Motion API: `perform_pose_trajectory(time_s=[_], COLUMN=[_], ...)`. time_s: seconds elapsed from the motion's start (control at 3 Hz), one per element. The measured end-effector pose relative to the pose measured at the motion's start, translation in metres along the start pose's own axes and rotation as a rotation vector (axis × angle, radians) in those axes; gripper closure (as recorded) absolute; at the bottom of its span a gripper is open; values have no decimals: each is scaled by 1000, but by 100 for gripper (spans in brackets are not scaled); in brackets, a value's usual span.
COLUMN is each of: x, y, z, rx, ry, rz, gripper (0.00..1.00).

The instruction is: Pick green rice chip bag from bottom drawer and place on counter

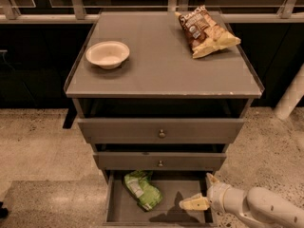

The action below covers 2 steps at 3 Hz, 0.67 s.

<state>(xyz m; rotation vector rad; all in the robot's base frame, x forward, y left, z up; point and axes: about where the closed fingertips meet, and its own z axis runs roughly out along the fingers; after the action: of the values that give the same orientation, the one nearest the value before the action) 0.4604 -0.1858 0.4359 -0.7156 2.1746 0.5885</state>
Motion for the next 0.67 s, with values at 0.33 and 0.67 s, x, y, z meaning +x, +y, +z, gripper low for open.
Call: perform_pose_trajectory(time_s=[0.33,0.67], x=[12,21], y=[10,25], z=[29,78], rx=[-25,-135], ry=[-61,-87], rz=[42,58], gripper=[0,0])
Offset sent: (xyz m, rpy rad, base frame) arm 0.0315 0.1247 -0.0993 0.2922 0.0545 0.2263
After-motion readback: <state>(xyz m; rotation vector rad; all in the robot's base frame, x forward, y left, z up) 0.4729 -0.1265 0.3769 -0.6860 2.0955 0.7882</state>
